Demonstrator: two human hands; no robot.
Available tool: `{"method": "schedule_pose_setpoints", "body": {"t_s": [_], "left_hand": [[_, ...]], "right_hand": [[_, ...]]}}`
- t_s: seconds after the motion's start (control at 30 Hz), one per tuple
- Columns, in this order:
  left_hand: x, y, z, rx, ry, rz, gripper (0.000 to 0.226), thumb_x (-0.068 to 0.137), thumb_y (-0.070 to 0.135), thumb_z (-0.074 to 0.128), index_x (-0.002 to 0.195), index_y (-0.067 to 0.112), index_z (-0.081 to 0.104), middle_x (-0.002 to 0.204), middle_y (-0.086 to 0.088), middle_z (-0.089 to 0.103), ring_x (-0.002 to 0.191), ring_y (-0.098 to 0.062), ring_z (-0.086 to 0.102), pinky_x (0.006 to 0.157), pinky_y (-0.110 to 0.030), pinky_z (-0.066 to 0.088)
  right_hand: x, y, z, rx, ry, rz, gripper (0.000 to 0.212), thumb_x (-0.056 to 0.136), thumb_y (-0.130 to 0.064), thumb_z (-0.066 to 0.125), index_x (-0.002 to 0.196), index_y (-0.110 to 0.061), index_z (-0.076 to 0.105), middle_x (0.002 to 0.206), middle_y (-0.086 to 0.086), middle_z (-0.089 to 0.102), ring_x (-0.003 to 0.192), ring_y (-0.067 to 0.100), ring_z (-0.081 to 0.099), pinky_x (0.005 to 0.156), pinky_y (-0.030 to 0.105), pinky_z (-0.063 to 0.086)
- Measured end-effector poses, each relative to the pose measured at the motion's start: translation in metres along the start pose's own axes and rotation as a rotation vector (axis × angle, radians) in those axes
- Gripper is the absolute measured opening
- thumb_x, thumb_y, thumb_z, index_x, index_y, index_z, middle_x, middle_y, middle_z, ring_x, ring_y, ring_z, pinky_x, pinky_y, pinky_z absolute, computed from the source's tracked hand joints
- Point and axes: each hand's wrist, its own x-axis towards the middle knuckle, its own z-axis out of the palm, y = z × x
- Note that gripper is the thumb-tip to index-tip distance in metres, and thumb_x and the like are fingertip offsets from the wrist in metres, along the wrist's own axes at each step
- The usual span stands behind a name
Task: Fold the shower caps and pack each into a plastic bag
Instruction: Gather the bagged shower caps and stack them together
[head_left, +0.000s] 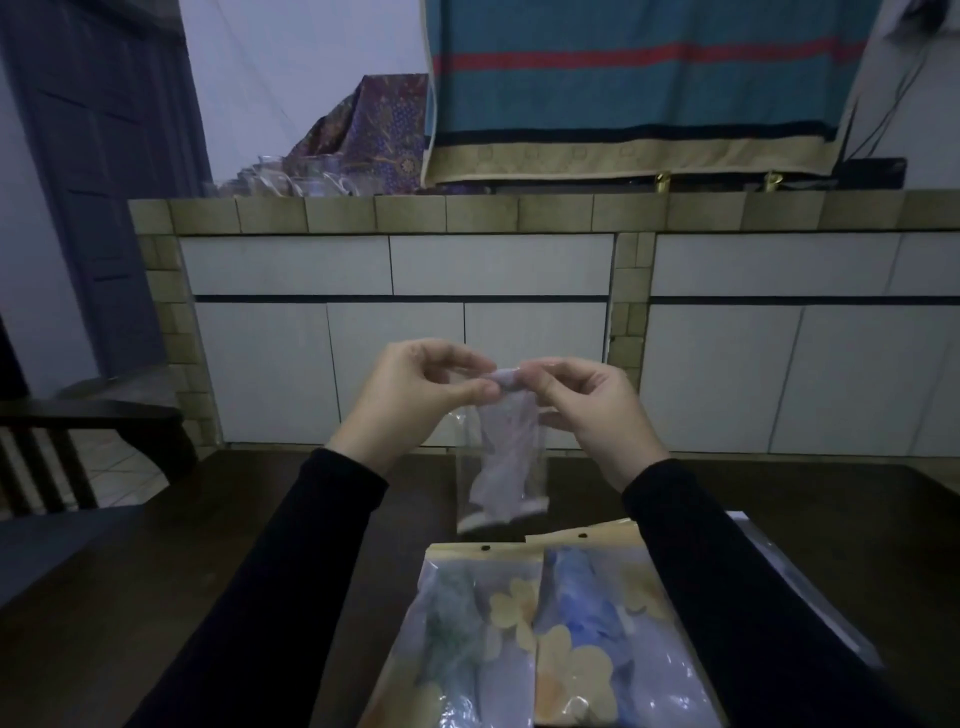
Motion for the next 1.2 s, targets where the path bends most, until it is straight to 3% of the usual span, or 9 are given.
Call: {"method": "schedule_pose_setpoints", "body": {"t_s": [0.13,0.2,0.37,0.47,0.6,0.77,0.87,1.0,1.2], "left_hand": [[-0.004,-0.013,0.015,0.139,0.114,0.176,0.013,0.078,0.015,0.076,0.083,0.023,0.067,0.090,0.000,0.070,0.086,-0.013,0.065,0.074,-0.026,0.052],[-0.009,-0.025,0.025,0.253,0.127,0.302,0.008,0.082,0.013,0.071,0.085,0.019,0.067,0.095,0.006,0.065,0.089,-0.004,0.061,0.074,-0.015,0.048],[-0.025,-0.054,0.039,0.314,0.003,0.371,0.010,0.081,0.007,0.072,0.085,0.015,0.069,0.108,0.010,0.061,0.104,0.000,0.057,0.086,-0.011,0.044],[-0.032,-0.057,0.052,0.118,0.094,0.076,0.035,0.083,0.024,0.073,0.116,0.021,0.061,0.120,0.014,0.051,0.109,0.001,0.052,0.086,-0.011,0.044],[-0.026,-0.066,0.054,-0.383,0.131,-0.483,0.065,0.075,0.027,0.081,0.131,0.015,0.050,0.109,-0.012,0.068,0.096,-0.026,0.068,0.089,-0.049,0.054],[-0.043,-0.072,0.040,-0.345,0.107,-0.517,0.049,0.075,0.011,0.080,0.118,0.010,0.058,0.106,-0.017,0.070,0.089,-0.030,0.070,0.080,-0.046,0.056],[-0.055,-0.072,0.025,-0.214,0.056,-0.590,0.051,0.074,0.017,0.080,0.118,0.004,0.059,0.100,-0.015,0.070,0.079,-0.026,0.071,0.072,-0.042,0.058],[-0.072,-0.061,0.002,0.163,-0.001,-0.628,0.027,0.089,0.015,0.066,0.114,0.014,0.057,0.074,-0.003,0.062,0.047,-0.008,0.055,0.040,-0.020,0.041],[-0.113,-0.059,-0.007,0.407,-0.054,-0.631,0.044,0.090,0.013,0.054,0.134,0.014,0.047,0.128,-0.007,0.057,0.110,-0.022,0.057,0.096,-0.038,0.048]], "right_hand": [[-0.002,0.012,0.006,-0.308,0.269,0.122,0.071,0.065,-0.072,0.053,0.108,-0.017,0.060,0.101,0.000,0.063,0.091,0.012,0.058,0.072,0.026,0.047],[-0.002,0.017,0.003,-0.248,0.217,0.325,0.073,0.071,-0.077,0.045,0.106,-0.015,0.062,0.101,0.007,0.064,0.091,0.021,0.059,0.079,0.032,0.048],[-0.007,0.026,-0.011,-0.159,0.158,0.457,0.024,0.090,-0.030,0.063,0.104,-0.011,0.067,0.101,0.009,0.069,0.085,0.018,0.063,0.082,0.033,0.051],[-0.010,0.031,-0.009,-0.274,0.171,0.400,0.021,0.088,-0.022,0.066,0.105,-0.011,0.068,0.100,0.006,0.070,0.083,0.012,0.062,0.083,0.032,0.052],[-0.014,0.033,0.000,-0.361,0.154,0.338,0.032,0.083,-0.013,0.072,0.113,-0.003,0.067,0.092,0.003,0.069,0.081,0.010,0.063,0.082,0.023,0.051],[-0.036,0.024,0.003,-0.508,0.001,0.347,0.028,0.080,-0.017,0.076,0.105,-0.006,0.069,0.088,0.002,0.069,0.071,0.003,0.062,0.062,0.008,0.048],[-0.058,0.029,0.010,-0.719,-0.084,0.354,0.035,0.077,-0.041,0.076,0.099,-0.014,0.072,0.095,0.000,0.072,0.083,0.007,0.064,0.079,0.024,0.054],[-0.081,0.027,0.016,-1.072,-0.332,0.432,0.079,0.062,-0.078,0.062,0.118,-0.022,0.064,0.116,-0.003,0.064,0.112,0.017,0.054,0.096,0.042,0.045],[-0.091,0.029,0.022,-1.117,-0.405,0.383,0.085,0.064,-0.062,0.075,0.135,-0.023,0.050,0.139,0.001,0.044,0.130,0.020,0.035,0.106,0.041,0.036]]}}
